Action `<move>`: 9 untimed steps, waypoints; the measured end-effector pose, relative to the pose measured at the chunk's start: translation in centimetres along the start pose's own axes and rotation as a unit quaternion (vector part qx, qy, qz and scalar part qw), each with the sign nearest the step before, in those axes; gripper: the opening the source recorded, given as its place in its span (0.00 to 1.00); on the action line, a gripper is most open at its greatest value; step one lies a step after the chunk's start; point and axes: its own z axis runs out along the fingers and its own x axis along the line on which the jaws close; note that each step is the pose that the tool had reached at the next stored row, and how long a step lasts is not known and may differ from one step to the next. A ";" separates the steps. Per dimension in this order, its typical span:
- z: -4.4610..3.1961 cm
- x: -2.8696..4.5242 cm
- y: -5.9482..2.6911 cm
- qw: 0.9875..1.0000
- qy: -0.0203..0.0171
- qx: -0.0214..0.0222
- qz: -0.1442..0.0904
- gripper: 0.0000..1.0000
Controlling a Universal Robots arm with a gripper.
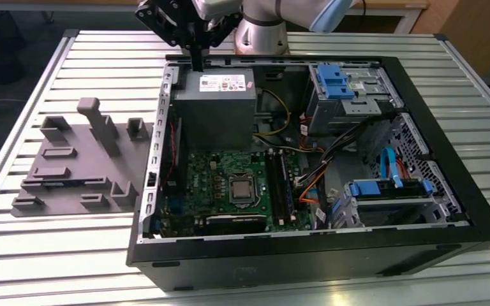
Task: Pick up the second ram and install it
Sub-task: 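Reach for the second ram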
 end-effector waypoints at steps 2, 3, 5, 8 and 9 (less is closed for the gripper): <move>-0.01 0.29 -0.02 1.000 0.000 0.000 0.000 0.11; 0.00 0.42 -0.03 1.000 0.000 0.000 0.000 0.11; -0.01 0.63 -0.05 1.000 0.000 0.000 0.000 0.11; -0.01 0.90 -0.07 1.000 0.000 0.000 0.000 0.11; -0.01 0.99 -0.07 1.000 0.000 0.000 0.000 0.11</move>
